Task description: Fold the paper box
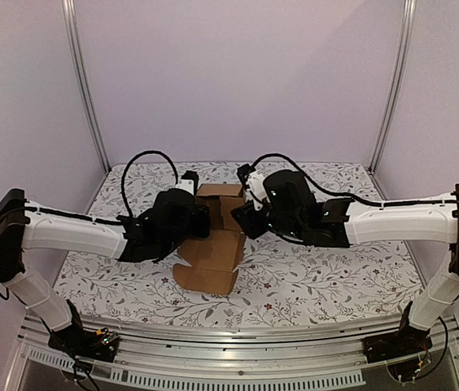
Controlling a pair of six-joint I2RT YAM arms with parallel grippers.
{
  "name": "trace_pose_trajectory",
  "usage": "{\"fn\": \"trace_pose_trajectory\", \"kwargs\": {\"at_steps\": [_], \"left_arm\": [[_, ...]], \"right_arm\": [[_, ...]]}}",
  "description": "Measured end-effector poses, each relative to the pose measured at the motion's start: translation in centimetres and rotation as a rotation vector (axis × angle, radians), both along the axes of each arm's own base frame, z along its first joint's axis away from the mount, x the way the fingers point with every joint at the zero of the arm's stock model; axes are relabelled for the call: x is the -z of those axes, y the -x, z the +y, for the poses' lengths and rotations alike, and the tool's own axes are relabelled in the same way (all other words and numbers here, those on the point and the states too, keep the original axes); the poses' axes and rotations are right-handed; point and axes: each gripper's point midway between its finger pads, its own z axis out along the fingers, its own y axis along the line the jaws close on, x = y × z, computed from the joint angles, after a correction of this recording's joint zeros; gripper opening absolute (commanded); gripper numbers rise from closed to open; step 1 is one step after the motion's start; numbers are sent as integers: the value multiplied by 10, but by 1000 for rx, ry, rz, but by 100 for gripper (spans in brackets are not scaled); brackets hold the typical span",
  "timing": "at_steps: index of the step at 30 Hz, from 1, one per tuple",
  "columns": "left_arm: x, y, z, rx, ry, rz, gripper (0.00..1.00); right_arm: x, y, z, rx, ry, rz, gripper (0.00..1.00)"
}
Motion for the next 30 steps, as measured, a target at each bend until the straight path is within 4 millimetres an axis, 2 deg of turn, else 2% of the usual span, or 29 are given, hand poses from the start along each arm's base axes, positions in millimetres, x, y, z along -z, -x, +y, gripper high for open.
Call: {"fn": "trace_pose_trajectory", "kwargs": {"at_steps": [10, 16, 22, 25, 26, 30], "left_arm": [[2, 4, 1, -58, -54, -8, 0], [0, 7, 0, -85, -69, -23, 0], [2, 8, 1, -119, -76, -28, 0], [3, 10, -2, -120, -87, -24, 0], [4, 10, -2, -123, -91, -23, 2], [4, 9, -3, -127, -92, -20, 19]], "right_arm": [[16, -14, 5, 97, 47, -48, 36], [16, -21, 1, 170, 59, -85, 23], [20, -30, -1, 237, 49, -95, 1], [23, -33, -4, 264, 45, -91, 0], [24, -33, -4, 266, 45, -91, 0], [24, -34, -5, 279, 45, -92, 0]]}}
